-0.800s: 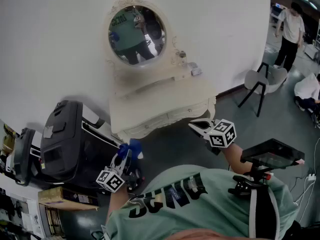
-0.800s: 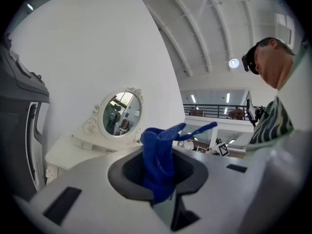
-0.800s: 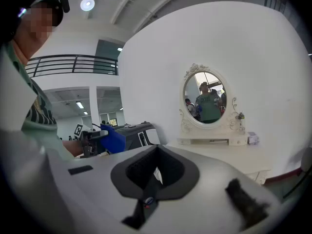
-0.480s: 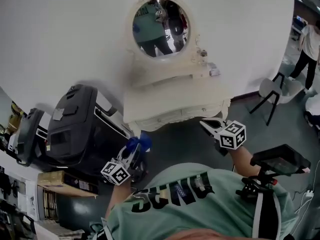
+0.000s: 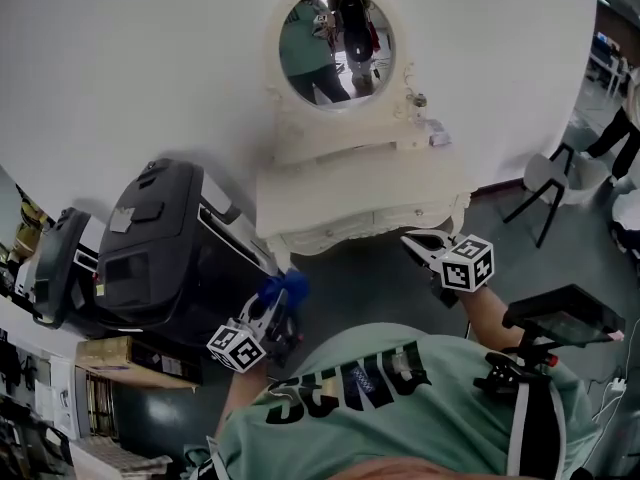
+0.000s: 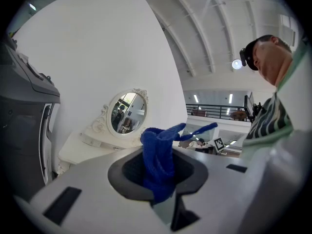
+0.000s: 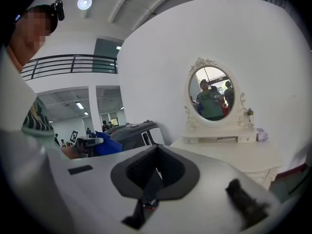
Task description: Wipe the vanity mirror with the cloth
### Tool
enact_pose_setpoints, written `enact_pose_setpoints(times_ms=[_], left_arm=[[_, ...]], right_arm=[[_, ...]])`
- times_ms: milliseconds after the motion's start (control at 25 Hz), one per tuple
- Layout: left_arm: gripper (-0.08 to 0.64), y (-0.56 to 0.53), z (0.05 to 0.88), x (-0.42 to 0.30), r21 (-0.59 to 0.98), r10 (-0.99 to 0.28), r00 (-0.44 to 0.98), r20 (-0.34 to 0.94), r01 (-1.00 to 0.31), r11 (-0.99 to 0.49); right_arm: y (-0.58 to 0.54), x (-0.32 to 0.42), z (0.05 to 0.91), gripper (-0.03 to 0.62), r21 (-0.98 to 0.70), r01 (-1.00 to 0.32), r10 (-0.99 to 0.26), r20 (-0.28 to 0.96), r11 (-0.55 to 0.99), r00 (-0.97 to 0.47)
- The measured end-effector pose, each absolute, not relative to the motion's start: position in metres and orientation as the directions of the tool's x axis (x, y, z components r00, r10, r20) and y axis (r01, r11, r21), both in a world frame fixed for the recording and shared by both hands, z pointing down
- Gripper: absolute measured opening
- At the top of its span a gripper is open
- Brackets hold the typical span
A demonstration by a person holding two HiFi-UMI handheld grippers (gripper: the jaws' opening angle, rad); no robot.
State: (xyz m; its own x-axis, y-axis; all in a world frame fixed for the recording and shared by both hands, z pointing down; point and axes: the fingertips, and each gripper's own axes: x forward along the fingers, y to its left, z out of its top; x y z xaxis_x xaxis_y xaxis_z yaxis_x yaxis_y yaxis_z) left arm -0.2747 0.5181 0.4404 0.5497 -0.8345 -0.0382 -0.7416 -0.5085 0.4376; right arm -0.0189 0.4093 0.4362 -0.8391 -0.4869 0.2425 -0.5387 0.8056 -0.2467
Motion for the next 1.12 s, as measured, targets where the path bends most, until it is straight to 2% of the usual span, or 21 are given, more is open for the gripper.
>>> enact_pose_setpoints(times_ms=[560, 880, 1120], left_arm=[[0.080, 0.488, 0.470, -0.267, 0.488, -0.811, 0.585, -0.015, -0.703, -0.516], [0.080, 0.397, 0.466, -0.211, 0.455, -0.847, 0.532, 0.012, -0.757, -0.469], [0.080, 0.282, 0.444, -0.133, 0.479, -0.859, 0.511, 0.003, -0.755, -0.447]], right_arm=[[0.389, -0.033, 0.448, 0.008, -0.234, -0.509, -0.439, 0.292, 0.829, -0.850], [0.293, 0.024, 0.457, 0.008, -0.242, -0.448, -0.394, 0.242, 0.861, -0.887], [0.184, 0.095, 0.447, 0.008, -0.234, -0.395, -0.344, 0.233, 0.888, -0.910]])
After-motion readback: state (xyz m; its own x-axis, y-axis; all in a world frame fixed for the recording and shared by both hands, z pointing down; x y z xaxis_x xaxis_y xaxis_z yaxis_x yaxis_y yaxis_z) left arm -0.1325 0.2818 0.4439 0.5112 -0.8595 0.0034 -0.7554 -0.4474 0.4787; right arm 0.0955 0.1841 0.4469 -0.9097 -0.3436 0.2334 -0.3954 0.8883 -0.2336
